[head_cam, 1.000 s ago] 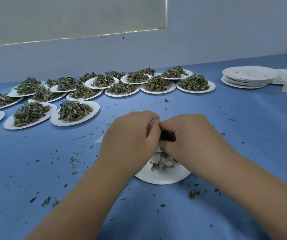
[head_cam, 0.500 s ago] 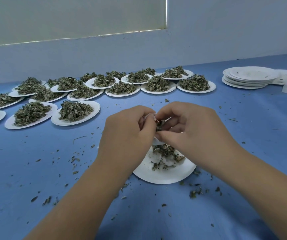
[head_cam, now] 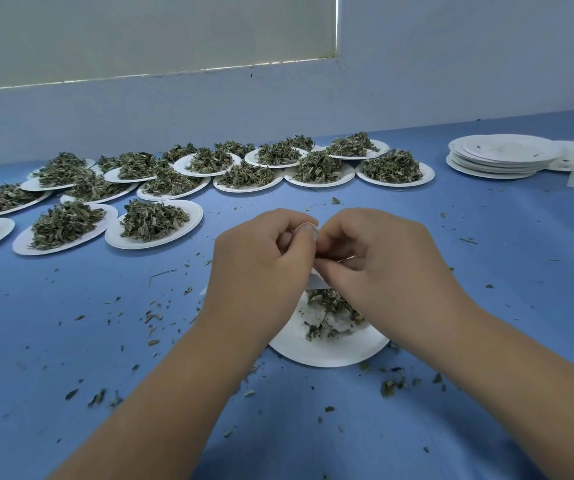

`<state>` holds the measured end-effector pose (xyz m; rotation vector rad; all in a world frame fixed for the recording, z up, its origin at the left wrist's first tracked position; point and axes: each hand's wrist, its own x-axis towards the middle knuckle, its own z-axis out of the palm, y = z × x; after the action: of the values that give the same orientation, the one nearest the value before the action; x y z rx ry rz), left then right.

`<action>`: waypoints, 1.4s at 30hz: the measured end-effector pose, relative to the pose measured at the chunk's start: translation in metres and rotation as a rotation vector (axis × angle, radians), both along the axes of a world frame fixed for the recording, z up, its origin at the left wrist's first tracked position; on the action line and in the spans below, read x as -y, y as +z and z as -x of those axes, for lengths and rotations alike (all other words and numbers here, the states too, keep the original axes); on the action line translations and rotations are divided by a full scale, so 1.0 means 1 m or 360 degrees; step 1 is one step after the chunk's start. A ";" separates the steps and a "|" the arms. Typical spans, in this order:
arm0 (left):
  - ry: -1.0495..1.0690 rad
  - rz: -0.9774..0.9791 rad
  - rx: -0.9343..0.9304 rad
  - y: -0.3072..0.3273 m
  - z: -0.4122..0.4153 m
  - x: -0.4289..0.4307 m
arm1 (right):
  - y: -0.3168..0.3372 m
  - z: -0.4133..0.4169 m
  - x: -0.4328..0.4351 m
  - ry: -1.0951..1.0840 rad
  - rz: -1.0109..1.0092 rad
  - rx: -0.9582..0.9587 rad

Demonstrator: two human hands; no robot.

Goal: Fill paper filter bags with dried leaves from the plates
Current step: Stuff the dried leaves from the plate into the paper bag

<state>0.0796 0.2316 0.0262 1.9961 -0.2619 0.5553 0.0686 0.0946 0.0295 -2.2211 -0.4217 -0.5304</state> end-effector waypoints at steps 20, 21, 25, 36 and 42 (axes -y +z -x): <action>0.0000 0.0229 0.0054 0.005 -0.002 -0.005 | 0.006 -0.005 0.021 0.0467 0.0608 0.0143; -0.0018 0.0212 0.0056 0.004 -0.001 -0.004 | 0.004 -0.006 0.018 0.0448 0.0687 0.0152; -0.0027 0.0143 0.0048 0.002 -0.002 -0.003 | 0.002 -0.009 0.014 0.0431 0.0816 0.0194; 0.0131 0.0268 0.0111 0.008 -0.012 -0.023 | 0.018 -0.019 0.052 0.0403 0.0641 -0.0350; 0.0130 0.0255 0.0134 0.007 -0.011 -0.023 | 0.008 -0.019 0.048 0.0633 0.1106 -0.0718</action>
<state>0.0905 0.2544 0.0337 1.8369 -0.1821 0.6918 0.0880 0.0470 0.0371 -2.6979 -0.8709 0.3918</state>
